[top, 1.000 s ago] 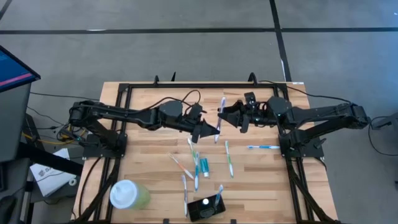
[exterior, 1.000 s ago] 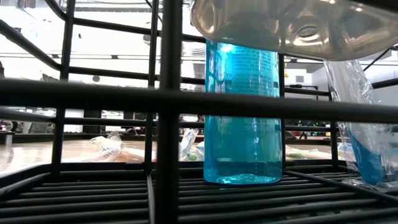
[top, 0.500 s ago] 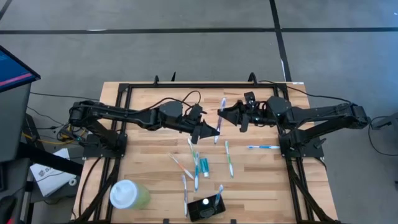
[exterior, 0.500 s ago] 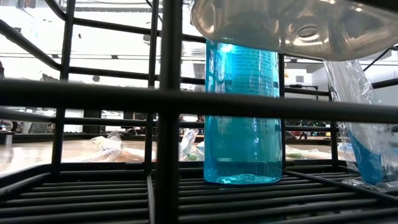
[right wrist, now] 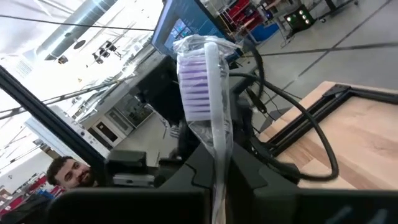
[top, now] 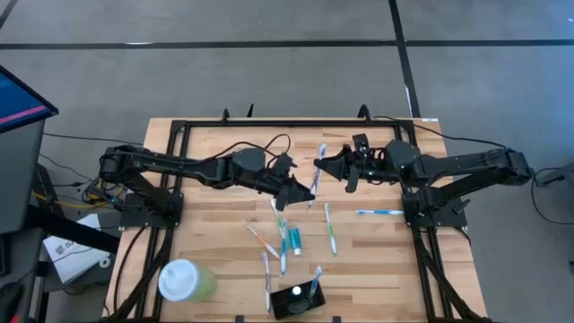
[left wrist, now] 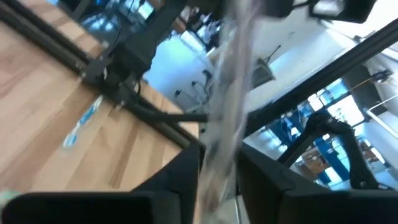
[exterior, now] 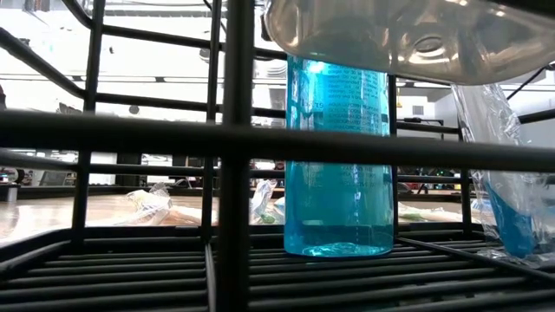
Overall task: Pick & Place toothbrushing station
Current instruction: Put the top violet toothbrush into the black wire organizer
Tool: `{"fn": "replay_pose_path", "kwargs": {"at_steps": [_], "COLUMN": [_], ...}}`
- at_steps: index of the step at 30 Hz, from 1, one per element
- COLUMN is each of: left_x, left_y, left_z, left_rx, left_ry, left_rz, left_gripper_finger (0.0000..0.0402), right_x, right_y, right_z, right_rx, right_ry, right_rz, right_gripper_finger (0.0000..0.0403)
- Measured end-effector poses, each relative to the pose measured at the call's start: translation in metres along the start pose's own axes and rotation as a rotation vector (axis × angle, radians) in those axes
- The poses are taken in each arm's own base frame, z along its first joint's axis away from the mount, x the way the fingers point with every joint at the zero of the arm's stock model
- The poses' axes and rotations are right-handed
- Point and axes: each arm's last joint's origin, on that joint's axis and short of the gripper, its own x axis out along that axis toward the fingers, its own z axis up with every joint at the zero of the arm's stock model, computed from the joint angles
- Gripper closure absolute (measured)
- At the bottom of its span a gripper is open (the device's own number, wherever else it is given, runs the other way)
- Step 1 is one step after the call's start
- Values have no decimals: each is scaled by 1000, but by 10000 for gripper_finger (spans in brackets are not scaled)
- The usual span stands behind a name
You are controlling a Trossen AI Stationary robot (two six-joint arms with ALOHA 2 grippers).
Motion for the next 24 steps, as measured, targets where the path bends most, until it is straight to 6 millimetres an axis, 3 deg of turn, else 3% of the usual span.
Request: {"fn": "replay_pose_path", "kwargs": {"at_steps": [7,12,18,24], "left_x": [1,-2,-1,-2], "left_y": [-7,-23,-43,-66], "left_z": [-11,-21,-40,-65], "left_rx": [-10,-35,-55,-64], "left_ry": [70,151,212,256], "left_rz": [-27,-112,-168,-200], "left_gripper_finger": [196,154,152,183], "right_x": [-1,-3,-10,-28], "right_y": [4,17,49,91], "right_z": [-2,-2,0,-9], "right_rx": [-1,-6,-42,-108], "right_ry": [-5,-46,-77,-30], "right_rz": [8,86,139,156], "right_gripper_finger": [394,394,397,397]}}
